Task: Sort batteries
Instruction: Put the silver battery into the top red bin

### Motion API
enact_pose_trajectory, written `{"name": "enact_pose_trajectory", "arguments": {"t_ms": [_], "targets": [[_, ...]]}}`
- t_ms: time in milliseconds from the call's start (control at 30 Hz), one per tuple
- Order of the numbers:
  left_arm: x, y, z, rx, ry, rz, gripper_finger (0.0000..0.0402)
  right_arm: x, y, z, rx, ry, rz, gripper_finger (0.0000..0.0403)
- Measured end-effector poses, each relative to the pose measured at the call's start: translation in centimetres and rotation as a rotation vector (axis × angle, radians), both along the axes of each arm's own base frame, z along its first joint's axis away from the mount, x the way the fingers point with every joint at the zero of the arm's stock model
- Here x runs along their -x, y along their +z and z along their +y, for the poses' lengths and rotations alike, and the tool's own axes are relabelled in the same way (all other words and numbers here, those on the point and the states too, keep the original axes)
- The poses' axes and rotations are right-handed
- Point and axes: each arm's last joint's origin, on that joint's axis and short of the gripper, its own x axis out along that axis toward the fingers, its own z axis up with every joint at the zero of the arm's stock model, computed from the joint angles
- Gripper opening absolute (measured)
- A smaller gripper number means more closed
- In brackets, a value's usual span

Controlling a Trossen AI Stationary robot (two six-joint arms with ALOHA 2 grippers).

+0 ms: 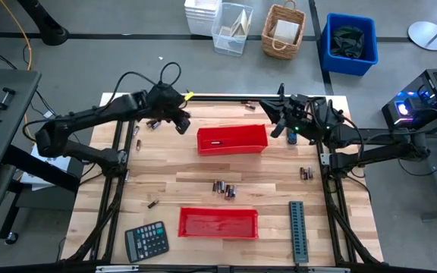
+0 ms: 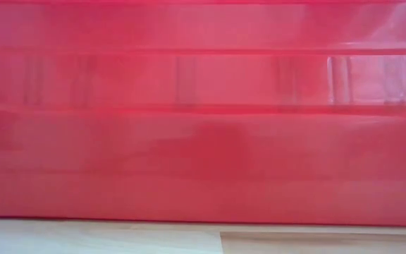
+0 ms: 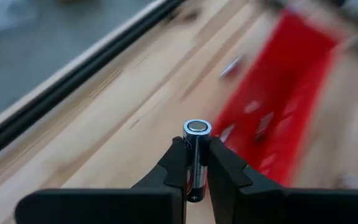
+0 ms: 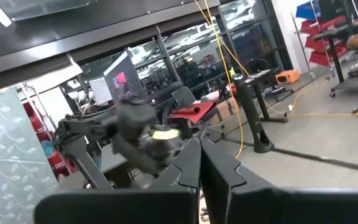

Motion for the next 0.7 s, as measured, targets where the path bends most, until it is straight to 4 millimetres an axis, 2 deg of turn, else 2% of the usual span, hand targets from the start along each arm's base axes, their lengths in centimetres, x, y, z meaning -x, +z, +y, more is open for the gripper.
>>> {"name": "enact_pose_trajectory", "arguments": {"t_ms": [167, 333, 533, 700], "targets": [[-2.4, 1.7, -2.7, -0.053, -0.093, -0.215, 0.0024, 0.9, 0.2, 0.1, 0.008, 0.012, 0.029, 0.0], [-3.6, 3.0, -4.9, -0.099, -0.116, -0.357, 0.0024, 1.9, 0.4, 0.6, 0.016, 0.115, 0.057, 0.0], [-4.2, 3.8, -6.4, -0.083, -0.145, -0.455, 0.0024, 2.4, 0.6, 0.9, 0.028, 0.203, 0.058, 0.0], [-3.8, 4.3, -8.2, -0.07, -0.209, -0.466, 0.0024, 2.4, 0.5, 1.0, -0.013, 0.269, 0.051, 0.0]]}}
